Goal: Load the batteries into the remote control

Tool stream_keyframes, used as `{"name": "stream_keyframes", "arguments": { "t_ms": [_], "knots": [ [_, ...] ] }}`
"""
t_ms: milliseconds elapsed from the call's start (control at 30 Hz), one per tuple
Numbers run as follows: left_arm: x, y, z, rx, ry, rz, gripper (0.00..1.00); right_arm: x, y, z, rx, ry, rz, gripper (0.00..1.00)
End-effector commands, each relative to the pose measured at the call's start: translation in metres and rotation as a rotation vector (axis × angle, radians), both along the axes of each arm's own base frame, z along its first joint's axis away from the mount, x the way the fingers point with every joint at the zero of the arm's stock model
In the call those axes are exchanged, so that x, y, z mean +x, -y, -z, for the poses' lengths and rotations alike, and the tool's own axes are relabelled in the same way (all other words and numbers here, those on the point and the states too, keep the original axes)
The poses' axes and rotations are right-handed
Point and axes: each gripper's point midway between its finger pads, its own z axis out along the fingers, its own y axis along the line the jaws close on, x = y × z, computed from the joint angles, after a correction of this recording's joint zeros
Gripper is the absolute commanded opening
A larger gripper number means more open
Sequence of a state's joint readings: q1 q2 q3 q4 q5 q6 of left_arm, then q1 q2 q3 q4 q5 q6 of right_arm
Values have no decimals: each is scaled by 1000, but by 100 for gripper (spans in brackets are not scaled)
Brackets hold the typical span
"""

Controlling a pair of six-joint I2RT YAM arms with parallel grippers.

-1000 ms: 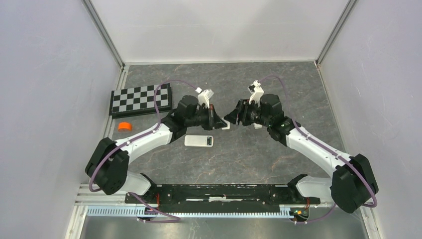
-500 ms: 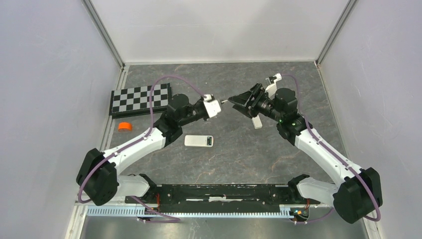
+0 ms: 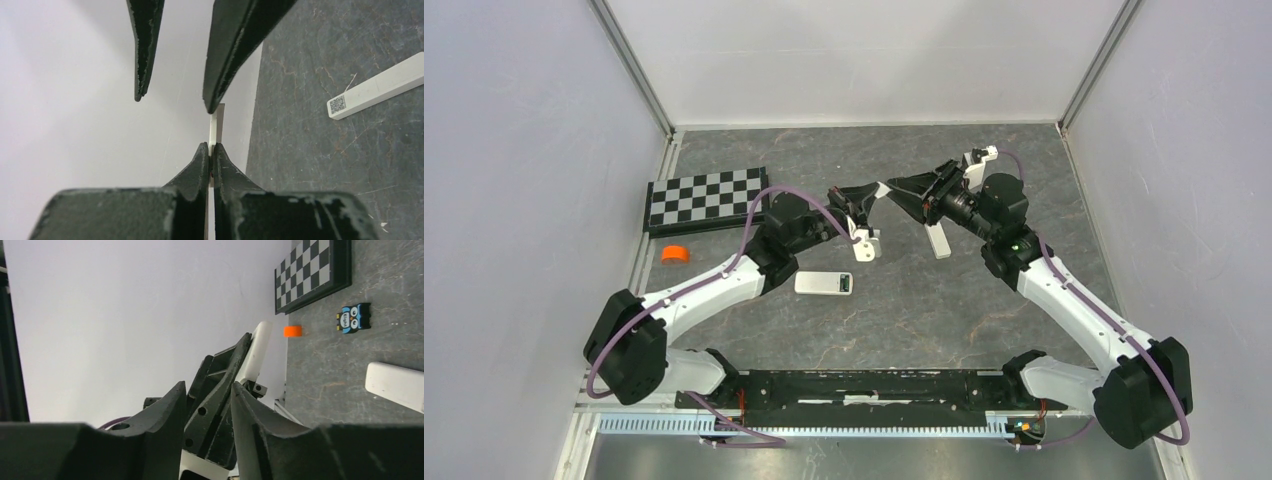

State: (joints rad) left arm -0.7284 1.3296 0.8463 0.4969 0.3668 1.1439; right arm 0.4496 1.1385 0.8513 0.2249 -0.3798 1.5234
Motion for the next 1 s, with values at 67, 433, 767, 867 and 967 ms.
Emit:
{"name": "stream_keyframes", "arguments": {
  "t_ms": [67,433,767,867,967],
  "knots": [
    [-1,6,-36,-13,172,6,2,4,-1,-14,79,2,13,40],
    [6,0,-36,-7,181,-48,2,-4,3,-1,40,-27,15,62],
    [-9,3,-41,-29,178,6,2,10,2,-3,99,-5,48,45],
    [-14,4,-45,-37,184,21,3,13,1,-15,118,18,48,44],
    [-15,3,-44,-34,181,22,3,14,-1,-20,126,20,38,42]
  ]
}}
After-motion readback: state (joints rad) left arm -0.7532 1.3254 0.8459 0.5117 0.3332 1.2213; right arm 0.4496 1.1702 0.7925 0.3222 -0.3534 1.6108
